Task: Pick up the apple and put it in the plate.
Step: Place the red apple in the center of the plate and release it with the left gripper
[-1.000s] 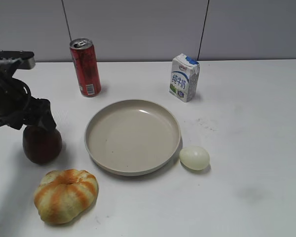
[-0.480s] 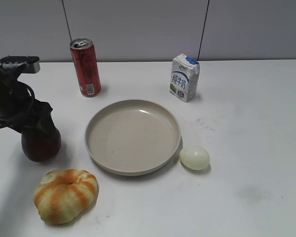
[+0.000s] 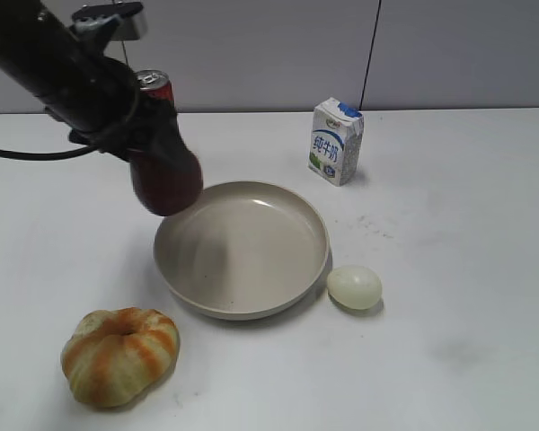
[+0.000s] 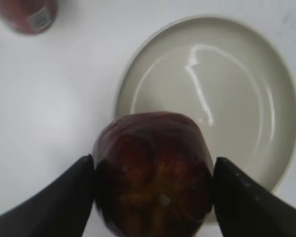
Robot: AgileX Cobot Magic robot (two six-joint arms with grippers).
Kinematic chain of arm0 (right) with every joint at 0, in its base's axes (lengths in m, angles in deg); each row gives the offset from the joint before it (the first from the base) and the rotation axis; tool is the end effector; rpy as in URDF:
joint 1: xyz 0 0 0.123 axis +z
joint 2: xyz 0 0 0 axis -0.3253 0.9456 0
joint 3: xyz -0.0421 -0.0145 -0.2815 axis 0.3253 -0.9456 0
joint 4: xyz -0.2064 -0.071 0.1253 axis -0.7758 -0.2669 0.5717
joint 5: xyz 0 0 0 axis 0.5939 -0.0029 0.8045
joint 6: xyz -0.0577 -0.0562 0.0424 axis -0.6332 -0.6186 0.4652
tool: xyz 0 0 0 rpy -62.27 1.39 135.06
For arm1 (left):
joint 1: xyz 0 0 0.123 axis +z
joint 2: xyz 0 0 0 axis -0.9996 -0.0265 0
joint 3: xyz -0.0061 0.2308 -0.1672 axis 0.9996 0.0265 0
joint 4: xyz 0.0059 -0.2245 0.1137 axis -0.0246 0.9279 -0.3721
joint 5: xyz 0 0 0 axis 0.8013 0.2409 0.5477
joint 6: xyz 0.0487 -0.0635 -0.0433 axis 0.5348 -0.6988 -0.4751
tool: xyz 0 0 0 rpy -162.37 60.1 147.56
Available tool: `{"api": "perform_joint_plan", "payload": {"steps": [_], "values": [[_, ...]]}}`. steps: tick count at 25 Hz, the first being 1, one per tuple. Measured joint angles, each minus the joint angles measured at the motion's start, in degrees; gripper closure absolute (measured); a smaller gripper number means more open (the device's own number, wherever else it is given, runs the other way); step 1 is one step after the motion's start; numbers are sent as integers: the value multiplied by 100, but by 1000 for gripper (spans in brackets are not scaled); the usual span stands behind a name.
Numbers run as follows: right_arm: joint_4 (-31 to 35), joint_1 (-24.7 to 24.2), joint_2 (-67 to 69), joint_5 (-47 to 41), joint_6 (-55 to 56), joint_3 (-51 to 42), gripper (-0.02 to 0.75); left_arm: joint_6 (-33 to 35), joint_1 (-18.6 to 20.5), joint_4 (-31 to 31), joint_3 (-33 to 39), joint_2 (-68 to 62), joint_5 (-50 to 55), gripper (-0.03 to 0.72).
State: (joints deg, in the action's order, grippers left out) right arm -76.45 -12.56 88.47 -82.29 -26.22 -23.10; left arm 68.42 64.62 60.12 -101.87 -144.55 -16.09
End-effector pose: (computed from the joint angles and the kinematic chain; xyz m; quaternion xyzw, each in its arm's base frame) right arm -0.0044 0.0026 0.2769 -0.0480 0.8465 0.0493 0.5279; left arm 0.3301 -0.1746 0.2466 0.2528 0.9293 -0.1809 0.1996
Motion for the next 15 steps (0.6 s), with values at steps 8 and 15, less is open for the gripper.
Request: {"api": "perform_joint_plan", "payload": {"steps": [8, 15], "values": [[0, 0, 0, 0, 0, 0, 153, 4, -654, 245, -6, -768, -858, 147], [0, 0, 0, 0, 0, 0, 153, 3, -674, 349, -6, -1275, -956, 61]]}}
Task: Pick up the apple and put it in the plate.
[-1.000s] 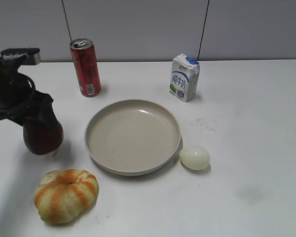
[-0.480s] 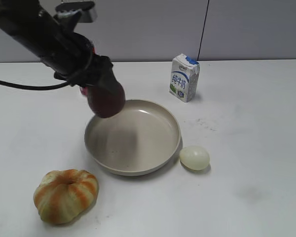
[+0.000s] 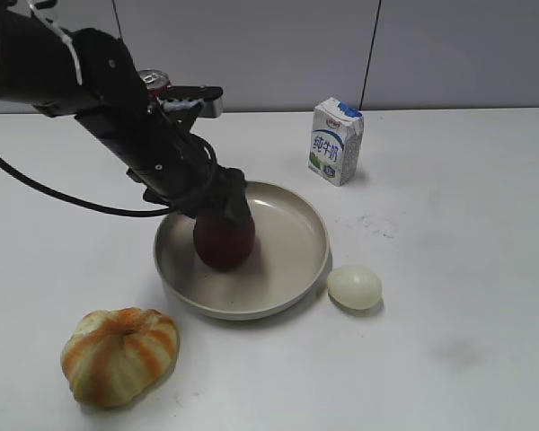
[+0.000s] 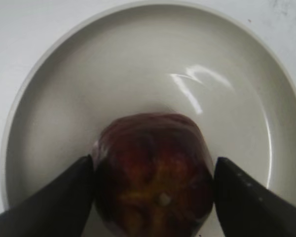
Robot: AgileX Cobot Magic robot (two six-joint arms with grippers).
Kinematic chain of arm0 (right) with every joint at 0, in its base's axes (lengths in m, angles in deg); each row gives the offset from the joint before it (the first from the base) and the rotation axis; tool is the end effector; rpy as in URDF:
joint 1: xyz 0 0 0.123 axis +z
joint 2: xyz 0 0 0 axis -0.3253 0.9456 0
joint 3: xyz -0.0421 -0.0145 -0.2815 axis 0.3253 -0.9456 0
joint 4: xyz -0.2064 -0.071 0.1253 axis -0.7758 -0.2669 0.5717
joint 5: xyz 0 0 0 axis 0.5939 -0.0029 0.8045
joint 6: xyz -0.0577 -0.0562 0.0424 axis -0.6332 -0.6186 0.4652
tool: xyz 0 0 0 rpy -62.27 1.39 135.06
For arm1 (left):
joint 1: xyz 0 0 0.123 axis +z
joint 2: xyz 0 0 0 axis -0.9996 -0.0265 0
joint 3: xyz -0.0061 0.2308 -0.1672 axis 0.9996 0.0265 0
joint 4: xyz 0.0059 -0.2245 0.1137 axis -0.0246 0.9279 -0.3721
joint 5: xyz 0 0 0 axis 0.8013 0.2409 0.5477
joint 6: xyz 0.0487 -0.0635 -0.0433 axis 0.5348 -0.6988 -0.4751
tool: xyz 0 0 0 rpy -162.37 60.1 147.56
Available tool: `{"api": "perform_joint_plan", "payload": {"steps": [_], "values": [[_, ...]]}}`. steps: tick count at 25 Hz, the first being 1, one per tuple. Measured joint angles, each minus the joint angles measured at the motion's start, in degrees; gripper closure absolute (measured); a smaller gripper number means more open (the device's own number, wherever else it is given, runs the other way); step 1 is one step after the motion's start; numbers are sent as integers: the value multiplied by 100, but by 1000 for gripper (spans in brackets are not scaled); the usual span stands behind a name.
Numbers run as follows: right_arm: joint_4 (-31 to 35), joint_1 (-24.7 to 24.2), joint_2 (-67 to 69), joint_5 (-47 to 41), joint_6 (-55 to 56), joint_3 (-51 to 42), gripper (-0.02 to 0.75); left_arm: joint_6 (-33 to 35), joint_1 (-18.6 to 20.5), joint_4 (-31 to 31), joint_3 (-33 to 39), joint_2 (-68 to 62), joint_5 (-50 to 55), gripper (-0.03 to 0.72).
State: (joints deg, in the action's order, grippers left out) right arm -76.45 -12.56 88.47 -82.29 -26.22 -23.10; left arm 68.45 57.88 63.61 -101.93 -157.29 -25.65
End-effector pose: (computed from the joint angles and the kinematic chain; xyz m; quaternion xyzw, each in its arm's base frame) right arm -0.0044 0.0026 0.2769 -0.0480 0.8465 0.0493 0.5279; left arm 0.3367 -0.2274 0.1663 0.2595 0.9337 -0.1861 0.1618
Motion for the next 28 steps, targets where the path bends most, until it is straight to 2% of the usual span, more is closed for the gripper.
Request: {"api": "perform_joint_plan", "payload": {"steps": [3, 10, 15, 19, 23, 28], "values": [[0, 0, 0, 0, 0, 0, 153, 1, 0, 18, -79, 0, 43, 10], [0, 0, 0, 0, 0, 0, 153, -3, 45, -83, -1111, 451, 1346, -4], [0, 0, 0, 0, 0, 0, 153, -272, 324, -761, -1691, 1255, 2419, -4], [0, 0, 0, 0, 0, 0, 153, -589, 762, -1511, -1710, 1944, 3215, -1], [0, 0, 0, 0, 0, 0, 153, -811, 1324, -1826, -1586, 2537, 3388, 34], [0, 0, 0, 0, 0, 0, 153, -885, 1909, -1868, -506, 3743, 3404, 62]]}}
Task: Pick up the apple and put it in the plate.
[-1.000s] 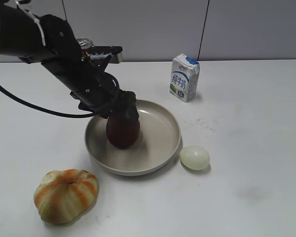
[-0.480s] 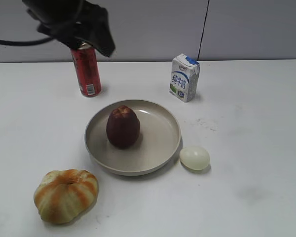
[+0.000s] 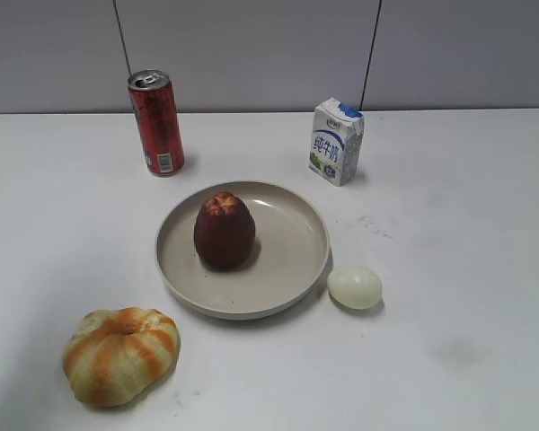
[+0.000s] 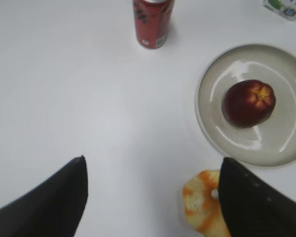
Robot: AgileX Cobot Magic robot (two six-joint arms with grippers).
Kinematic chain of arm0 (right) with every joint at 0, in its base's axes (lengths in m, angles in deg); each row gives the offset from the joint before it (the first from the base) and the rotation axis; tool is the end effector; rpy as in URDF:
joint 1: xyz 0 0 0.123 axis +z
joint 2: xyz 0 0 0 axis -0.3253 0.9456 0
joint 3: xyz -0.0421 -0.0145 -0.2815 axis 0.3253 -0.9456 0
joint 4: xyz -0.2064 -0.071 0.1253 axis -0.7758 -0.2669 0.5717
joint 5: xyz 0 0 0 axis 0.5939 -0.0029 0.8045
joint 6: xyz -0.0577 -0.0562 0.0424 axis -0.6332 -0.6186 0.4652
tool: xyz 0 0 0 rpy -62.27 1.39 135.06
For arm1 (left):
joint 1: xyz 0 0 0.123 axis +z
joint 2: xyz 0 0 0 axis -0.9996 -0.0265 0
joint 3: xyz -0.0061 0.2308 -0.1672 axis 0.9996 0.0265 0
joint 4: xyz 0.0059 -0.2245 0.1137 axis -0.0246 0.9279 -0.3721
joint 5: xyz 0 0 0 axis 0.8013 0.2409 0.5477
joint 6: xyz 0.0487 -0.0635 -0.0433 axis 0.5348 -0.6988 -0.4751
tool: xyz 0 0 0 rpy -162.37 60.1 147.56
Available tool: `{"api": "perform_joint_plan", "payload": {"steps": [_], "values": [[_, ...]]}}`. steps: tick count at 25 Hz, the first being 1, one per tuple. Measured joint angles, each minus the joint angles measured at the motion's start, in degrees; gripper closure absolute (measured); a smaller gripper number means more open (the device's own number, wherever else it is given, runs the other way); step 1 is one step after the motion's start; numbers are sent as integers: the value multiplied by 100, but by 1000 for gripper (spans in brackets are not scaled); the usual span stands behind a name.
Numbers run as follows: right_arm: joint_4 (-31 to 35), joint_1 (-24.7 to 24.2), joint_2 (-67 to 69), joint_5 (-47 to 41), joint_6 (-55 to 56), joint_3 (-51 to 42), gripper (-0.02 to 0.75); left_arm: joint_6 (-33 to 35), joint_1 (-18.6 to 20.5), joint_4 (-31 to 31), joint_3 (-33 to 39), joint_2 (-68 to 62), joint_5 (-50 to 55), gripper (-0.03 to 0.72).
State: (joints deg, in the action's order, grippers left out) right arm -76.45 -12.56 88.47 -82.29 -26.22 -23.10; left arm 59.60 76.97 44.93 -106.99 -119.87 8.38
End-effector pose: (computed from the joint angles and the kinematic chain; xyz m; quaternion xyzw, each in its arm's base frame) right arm -0.0044 0.0026 0.2769 -0.0480 0.8465 0.0493 0.5279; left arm 0.2511 -0.0644 0.3891 0.1824 0.9466 -0.0767 0.2544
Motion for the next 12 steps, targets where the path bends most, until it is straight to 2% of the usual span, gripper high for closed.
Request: {"api": "perform_joint_plan", "payload": {"steps": [5, 12], "values": [[0, 0, 0, 0, 0, 0, 153, -58, 293, -105, 1777, 1539, -111, 68], [0, 0, 0, 0, 0, 0, 153, -156, 356, -338, 3882, 3884, -479, 78]]}}
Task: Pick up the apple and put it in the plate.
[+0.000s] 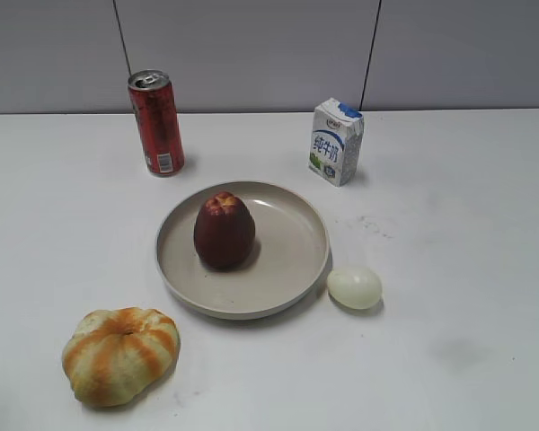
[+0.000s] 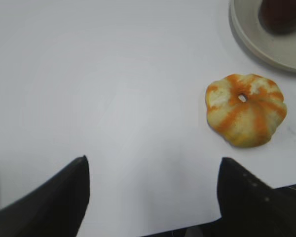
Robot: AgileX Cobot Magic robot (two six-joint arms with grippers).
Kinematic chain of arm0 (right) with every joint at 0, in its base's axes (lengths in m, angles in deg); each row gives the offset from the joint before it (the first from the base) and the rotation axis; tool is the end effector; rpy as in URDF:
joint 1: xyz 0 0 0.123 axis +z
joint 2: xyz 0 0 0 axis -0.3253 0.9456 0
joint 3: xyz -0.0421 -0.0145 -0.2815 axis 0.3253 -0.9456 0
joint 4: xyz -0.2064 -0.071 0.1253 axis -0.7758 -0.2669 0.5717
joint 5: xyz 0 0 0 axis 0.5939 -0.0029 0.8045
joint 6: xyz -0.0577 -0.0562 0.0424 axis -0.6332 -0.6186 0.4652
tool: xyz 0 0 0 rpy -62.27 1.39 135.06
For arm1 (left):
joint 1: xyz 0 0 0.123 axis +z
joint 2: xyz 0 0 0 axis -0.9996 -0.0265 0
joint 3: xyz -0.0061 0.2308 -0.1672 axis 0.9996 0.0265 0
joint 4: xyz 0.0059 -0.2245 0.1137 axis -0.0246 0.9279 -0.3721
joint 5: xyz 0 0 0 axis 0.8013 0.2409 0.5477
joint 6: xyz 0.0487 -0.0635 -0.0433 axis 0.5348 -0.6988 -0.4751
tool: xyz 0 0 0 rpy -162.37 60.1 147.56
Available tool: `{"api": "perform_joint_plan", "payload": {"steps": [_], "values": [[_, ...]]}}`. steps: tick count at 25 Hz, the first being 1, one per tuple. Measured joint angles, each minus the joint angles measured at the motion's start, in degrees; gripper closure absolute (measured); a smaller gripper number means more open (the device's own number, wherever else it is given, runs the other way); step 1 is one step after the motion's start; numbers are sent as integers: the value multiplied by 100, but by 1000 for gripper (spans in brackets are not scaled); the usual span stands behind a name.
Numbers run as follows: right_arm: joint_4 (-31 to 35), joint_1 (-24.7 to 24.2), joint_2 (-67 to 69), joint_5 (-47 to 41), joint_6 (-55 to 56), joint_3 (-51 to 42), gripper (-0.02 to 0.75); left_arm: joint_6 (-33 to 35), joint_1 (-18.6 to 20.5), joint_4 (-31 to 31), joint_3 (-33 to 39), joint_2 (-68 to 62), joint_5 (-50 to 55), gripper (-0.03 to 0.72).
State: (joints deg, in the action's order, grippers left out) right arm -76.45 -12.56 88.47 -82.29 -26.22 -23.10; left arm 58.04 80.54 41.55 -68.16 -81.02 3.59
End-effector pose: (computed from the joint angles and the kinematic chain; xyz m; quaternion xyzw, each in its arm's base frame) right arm -0.0044 0.0026 0.2769 -0.0480 0.8465 0.0493 0.5279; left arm 0.0923 -0.0207 0.3110 0.1394 0.9440 -0.0421 0.2960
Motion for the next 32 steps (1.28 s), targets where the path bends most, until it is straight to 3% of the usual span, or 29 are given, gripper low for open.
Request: {"api": "perform_joint_plan", "payload": {"steps": [6, 10, 24, 32], "values": [[0, 0, 0, 0, 0, 0, 153, -6, 0, -128, 950, 1703, -74, 84], [0, 0, 0, 0, 0, 0, 153, -7, 0, -200, 1151, 2332, -328, 85], [0, 0, 0, 0, 0, 0, 153, -13, 18, -254, 1206, 2520, -461, 141], [0, 0, 0, 0, 0, 0, 153, -18, 345, -254, 1206, 3430, -466, 160]]}}
